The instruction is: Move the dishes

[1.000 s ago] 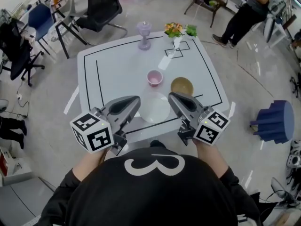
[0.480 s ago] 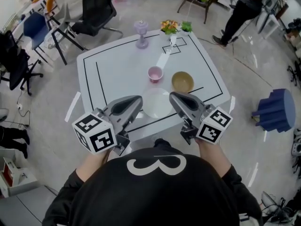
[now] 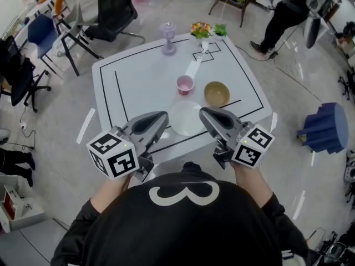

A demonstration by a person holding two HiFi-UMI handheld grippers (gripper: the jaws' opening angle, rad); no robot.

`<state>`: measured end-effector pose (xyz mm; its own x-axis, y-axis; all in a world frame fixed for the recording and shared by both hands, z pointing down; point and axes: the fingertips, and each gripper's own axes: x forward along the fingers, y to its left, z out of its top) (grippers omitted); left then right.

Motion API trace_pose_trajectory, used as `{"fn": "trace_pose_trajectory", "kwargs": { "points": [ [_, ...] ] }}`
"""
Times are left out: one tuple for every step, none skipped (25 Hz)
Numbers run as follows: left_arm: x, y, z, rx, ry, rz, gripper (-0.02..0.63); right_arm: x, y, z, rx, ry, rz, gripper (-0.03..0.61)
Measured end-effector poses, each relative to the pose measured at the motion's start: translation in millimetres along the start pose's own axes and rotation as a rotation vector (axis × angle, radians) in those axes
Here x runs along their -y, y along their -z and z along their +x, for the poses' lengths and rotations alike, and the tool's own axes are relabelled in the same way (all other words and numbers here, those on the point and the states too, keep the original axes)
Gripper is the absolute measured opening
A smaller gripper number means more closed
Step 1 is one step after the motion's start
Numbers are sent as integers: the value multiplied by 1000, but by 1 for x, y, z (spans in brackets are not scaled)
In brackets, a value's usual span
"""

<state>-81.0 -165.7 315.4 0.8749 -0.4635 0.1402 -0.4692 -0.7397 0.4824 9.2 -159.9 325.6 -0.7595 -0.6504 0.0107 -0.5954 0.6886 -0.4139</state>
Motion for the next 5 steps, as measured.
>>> {"fn": "trace_pose_trajectory", "kwargs": {
  "points": [
    [0, 0, 0, -1, -4, -1, 3, 0, 0, 1, -2, 0, 0, 9],
    [-1, 0, -1, -1, -7, -2, 3, 0, 0, 1, -3, -1, 0, 9],
    [-1, 0, -1, -2, -8, -3, 3, 0, 0, 1, -5, -1, -1, 9],
    [-1, 0, -2, -1, -8, -4, 3, 0, 0, 2, -6, -1, -2, 9],
    [-1, 0, -2, -1, -8, -5, 3, 0, 0, 2, -7, -1, -3, 9]
  ]
}}
